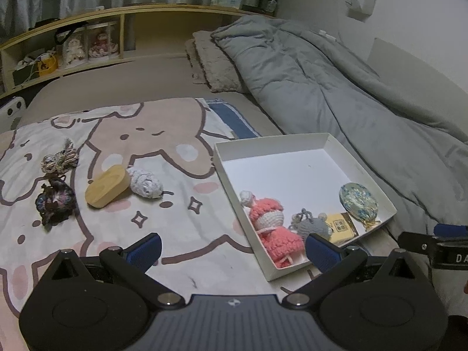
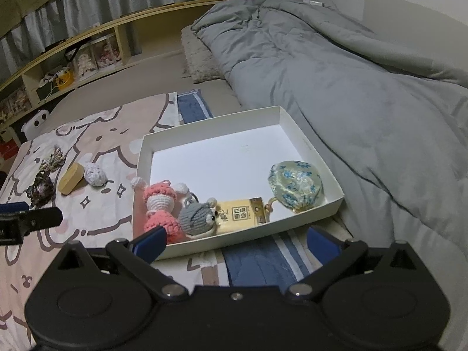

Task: Organize objects
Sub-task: 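Move both tools from the box toward the remaining toys on the sheet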

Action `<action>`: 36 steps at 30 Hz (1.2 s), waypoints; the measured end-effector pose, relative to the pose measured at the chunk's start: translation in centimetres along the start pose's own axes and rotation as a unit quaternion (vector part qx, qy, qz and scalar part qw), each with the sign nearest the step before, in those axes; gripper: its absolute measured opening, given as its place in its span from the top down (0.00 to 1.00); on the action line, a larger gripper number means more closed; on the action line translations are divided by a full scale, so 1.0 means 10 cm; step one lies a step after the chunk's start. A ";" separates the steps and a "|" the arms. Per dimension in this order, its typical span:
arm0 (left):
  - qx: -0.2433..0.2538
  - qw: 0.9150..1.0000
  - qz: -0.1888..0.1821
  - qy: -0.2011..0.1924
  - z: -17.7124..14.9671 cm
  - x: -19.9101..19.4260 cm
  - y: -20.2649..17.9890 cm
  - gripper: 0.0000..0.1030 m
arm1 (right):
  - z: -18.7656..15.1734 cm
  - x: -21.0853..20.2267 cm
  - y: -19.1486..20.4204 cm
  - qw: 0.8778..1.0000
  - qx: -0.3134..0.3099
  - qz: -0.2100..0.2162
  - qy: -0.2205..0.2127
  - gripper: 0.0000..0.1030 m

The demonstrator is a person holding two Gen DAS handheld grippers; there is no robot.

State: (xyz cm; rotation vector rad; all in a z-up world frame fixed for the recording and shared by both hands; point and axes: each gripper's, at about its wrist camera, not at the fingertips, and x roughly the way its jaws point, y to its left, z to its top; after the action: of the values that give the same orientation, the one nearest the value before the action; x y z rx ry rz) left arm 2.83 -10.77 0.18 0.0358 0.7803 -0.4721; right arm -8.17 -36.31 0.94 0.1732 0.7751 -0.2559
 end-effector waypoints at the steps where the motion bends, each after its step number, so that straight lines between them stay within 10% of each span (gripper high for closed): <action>1: -0.002 1.000 0.001 -0.001 0.00 -0.01 0.02 0.00 | 0.01 0.00 0.01 1.000 0.000 0.002 -0.001 0.00; 36: -0.131 0.982 0.111 -0.080 0.33 -0.20 1.44 0.00 | 0.65 0.77 1.48 0.987 -0.049 0.148 -0.027 0.00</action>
State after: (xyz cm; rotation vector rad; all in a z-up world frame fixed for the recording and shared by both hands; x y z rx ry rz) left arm 9.85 2.21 1.85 -0.1578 0.6654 -0.1562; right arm 5.75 -25.05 0.93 0.1851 0.6969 0.0584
